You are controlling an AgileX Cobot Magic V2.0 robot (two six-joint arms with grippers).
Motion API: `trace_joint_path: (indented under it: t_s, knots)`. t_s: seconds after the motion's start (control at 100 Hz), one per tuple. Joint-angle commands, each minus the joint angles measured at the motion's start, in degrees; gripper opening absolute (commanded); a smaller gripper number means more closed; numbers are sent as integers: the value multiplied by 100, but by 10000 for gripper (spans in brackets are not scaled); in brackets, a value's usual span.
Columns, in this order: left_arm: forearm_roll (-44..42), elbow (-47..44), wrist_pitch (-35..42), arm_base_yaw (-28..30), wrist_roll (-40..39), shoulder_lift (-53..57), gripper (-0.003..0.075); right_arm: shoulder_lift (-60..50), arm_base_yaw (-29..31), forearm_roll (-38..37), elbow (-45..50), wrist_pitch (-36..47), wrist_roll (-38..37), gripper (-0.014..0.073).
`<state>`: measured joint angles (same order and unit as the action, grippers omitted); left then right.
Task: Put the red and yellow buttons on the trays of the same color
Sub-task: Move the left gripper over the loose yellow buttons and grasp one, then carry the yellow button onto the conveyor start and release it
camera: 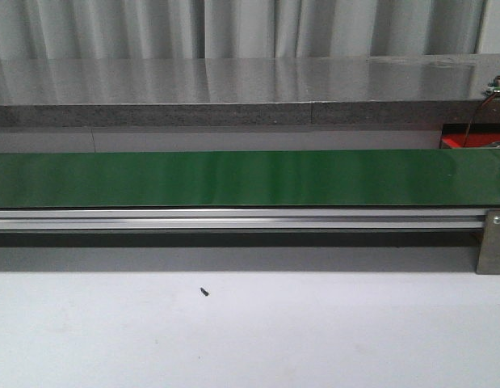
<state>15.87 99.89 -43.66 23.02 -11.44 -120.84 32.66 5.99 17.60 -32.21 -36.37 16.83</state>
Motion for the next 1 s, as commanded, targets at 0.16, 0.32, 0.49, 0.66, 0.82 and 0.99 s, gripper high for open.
trace_joint_path:
  t_s: [0.16, 0.32, 0.49, 0.66, 0.82, 0.99]
  knots:
    - [130, 893, 168, 2, -277, -333, 511, -14, -3, 84, -146, 403, 46, -20]
    - [138, 919, 396, 13, -287, -479, 511, -14, -3, 84, -146, 403, 46, -20]
    - [163, 932, 449, 24, -289, -609, 463, -14, -3, 84, -146, 403, 46, -20]
    - [179, 932, 564, 24, -289, -619, 223, -14, -3, 84, -146, 403, 46, -20]
    - [182, 1009, 575, 24, -289, -568, 159, -14, -3, 84, -146, 403, 46, -20]
    - [182, 1009, 262, 32, -107, -224, 159, -14, -3, 84, -146, 403, 46, -20]
